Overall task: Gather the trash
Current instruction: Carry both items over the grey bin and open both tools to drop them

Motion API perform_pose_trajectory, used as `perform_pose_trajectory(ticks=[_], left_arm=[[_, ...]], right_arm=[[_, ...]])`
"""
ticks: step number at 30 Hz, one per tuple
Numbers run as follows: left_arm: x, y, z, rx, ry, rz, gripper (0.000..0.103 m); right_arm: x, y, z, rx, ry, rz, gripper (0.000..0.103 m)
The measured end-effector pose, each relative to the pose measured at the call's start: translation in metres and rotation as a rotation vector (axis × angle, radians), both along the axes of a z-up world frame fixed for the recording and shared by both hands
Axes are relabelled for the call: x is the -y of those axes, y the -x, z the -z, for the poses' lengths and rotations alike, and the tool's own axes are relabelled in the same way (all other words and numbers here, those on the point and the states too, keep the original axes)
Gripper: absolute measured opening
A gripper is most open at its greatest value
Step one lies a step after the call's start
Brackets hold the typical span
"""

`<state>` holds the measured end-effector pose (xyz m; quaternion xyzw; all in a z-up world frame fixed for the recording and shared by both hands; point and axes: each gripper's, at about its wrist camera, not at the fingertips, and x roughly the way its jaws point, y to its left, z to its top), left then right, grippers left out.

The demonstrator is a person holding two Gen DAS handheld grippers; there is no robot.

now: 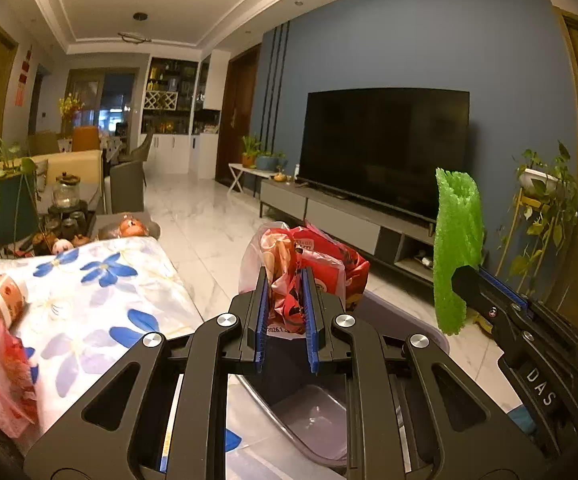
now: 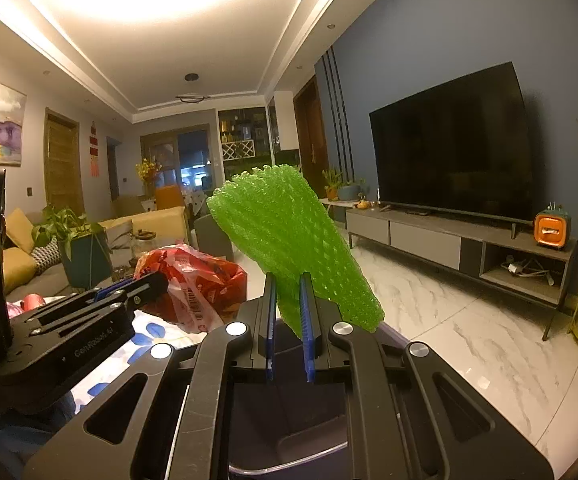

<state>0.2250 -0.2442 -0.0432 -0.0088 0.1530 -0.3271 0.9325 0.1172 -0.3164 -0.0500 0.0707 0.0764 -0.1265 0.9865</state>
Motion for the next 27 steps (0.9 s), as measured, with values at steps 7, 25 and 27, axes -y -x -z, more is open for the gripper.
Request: perform_pose_trajectory(ticks=[7,25,27], left_arm=[[0.009,-0.007,0.015,-0.04,-0.007,0.019,0.015],[0.023,-0.018,0.027,-0.097,-0.013,0.09,0.018],[0.024,-0.018,0.028,-0.101,-0.017,0.102,0.024]], right_arm=[[0.002,-0.009,0.004,-0.008,-0.001,-0.004,0.012],[0.01,-0.018,0.005,-0.015,-0.008,-0.021,0.014],[0.01,-0.017,0.005,-0.014,-0.005,-0.017,0.018]])
